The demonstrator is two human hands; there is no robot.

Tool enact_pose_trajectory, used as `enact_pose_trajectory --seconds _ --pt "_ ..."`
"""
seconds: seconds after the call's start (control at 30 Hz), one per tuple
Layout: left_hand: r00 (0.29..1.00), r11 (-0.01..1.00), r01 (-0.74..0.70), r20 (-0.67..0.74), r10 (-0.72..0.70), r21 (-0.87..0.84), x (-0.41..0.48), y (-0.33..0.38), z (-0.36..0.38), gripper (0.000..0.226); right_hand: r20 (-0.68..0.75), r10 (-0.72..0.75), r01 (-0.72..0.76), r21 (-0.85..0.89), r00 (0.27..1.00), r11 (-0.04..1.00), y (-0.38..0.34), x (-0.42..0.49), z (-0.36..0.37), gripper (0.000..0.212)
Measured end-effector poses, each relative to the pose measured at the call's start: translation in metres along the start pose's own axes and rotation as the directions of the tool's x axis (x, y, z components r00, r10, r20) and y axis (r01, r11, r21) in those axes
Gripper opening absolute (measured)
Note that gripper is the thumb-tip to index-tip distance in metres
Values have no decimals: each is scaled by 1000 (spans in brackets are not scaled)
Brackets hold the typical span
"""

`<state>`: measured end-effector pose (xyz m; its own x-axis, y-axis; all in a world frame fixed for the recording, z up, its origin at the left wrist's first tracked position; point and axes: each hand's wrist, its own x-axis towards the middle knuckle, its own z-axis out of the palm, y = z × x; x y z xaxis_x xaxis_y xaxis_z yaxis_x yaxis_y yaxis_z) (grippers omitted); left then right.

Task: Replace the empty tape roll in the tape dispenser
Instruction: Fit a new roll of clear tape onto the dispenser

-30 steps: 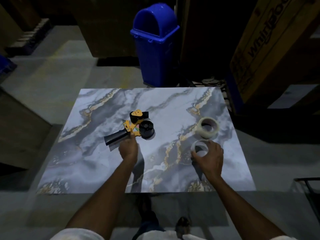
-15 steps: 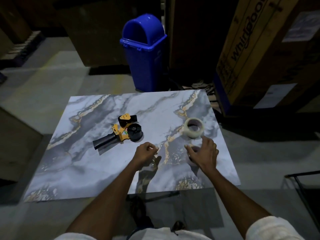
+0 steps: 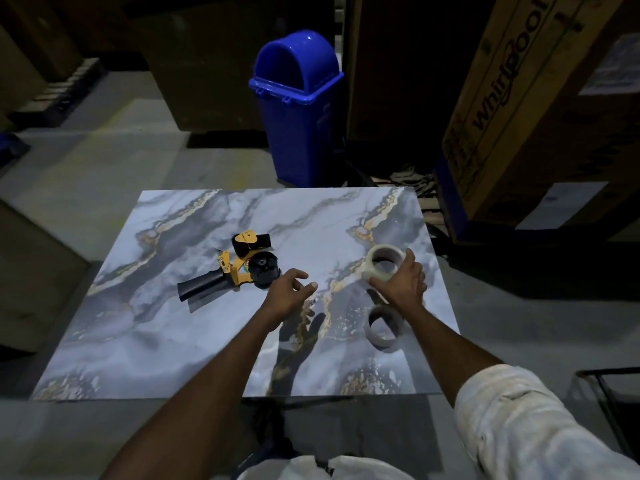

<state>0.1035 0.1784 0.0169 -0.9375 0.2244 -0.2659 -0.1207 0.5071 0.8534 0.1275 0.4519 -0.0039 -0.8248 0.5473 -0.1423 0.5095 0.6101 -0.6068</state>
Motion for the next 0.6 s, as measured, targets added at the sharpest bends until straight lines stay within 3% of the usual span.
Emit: enact_pose_trajectory --seconds 0.27,0.6 --pt "999 1000 31 27 -31 1 4 -4 2 38 -9 23 -23 26 1000 999 -2 13 10 118" --pt "997 999 35 68 -35 -2 0 3 -29 39 -83 20 -3 204 996 979 -24 -6 7 110"
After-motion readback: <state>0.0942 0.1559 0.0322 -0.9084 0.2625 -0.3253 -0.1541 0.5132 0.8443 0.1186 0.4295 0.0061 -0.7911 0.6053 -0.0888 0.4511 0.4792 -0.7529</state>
